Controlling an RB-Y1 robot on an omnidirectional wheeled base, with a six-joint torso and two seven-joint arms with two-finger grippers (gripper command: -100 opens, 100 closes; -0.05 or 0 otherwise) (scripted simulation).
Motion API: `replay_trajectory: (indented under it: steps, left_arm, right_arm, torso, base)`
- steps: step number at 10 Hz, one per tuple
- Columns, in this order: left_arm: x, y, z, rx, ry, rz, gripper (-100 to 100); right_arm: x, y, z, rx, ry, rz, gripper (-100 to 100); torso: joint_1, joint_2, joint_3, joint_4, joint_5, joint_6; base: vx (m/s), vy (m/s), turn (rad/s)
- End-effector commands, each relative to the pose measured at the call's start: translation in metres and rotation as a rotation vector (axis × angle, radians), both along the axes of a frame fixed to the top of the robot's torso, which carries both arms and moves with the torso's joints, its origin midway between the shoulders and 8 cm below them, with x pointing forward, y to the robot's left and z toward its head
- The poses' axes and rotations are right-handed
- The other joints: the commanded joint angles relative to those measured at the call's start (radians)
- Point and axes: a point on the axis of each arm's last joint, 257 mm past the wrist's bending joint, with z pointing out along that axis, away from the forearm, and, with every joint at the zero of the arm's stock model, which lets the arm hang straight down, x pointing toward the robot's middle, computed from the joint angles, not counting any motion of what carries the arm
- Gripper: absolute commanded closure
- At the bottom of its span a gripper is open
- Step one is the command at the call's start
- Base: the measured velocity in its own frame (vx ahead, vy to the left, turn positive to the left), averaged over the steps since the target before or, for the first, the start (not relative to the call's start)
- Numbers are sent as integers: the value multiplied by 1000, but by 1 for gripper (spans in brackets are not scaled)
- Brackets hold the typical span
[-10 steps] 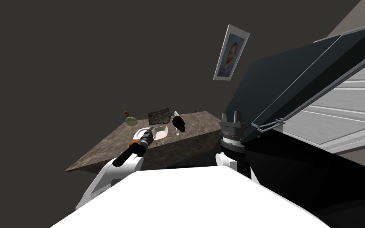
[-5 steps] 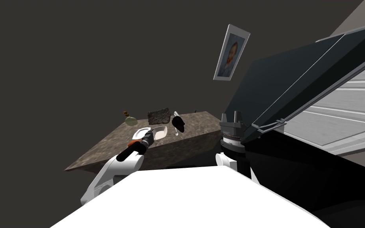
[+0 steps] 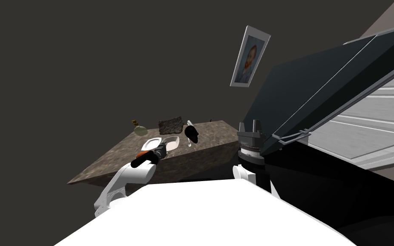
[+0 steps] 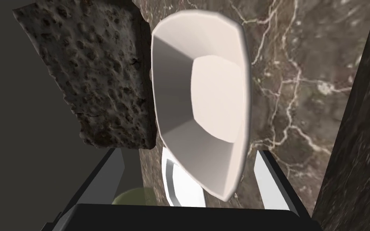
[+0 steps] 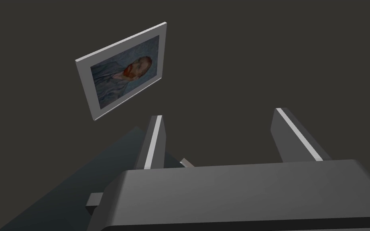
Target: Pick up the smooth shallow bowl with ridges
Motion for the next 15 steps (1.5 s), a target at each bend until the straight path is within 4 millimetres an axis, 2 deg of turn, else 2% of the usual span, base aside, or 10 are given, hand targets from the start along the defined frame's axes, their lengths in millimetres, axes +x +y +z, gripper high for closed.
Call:
replay_trajectory:
  steps: [1, 3, 6, 7, 8, 9, 12, 13, 15]
  left_arm:
    - [-1, 3, -11, -6, 47, 2, -100]
    - [-5, 7, -23, -9, 96, 6, -100]
    - [-20, 14, -54, -13, 199, 20, -100]
    - [-16, 13, -45, -12, 175, 16, -100]
    - [-17, 14, -46, -12, 181, 18, 0]
    - [-13, 15, -52, -13, 179, 20, -100]
    - [-11, 17, -57, -13, 180, 22, -100]
    - [-10, 17, -57, -13, 179, 21, 100]
    - [-11, 18, -57, -13, 181, 22, 100]
  right_arm:
    - [0, 0, 0, 0, 0, 0, 0]
    - [0, 0, 0, 0, 0, 0, 0]
    - [0, 0, 0, 0, 0, 0, 0]
    - [0, 0, 0, 0, 0, 0, 0]
    - [0, 0, 0, 0, 0, 0, 0]
    - [0, 0, 0, 0, 0, 0, 0]
    - [0, 0, 0, 0, 0, 0, 0]
    - [0, 0, 0, 0, 0, 0, 0]
    - [0, 0, 0, 0, 0, 0, 0]
  torso:
    - [0, 0, 0, 0, 0, 0]
    - [1, 0, 0, 0, 0, 0]
    - [2, -2, -1, 0, 0, 0]
    - [3, -2, -1, -1, 1, 0]
    - [3, -1, -1, 0, 1, 0]
    - [3, 1, 0, 0, 1, 0]
    - [3, 0, 0, 0, 1, 0]
    - [3, 1, 0, 0, 1, 0]
    - [3, 1, 1, 1, 0, 0]
  base:
    - [16, -41, 11]
    - [24, -32, 5]
    - [53, -18, 0]
    - [26, -1, -1]
    - [0, 0, 0]
    - [14, 0, -16]
    - [19, 2, -11]
    - [0, 0, 0]
    - [0, 0, 0]
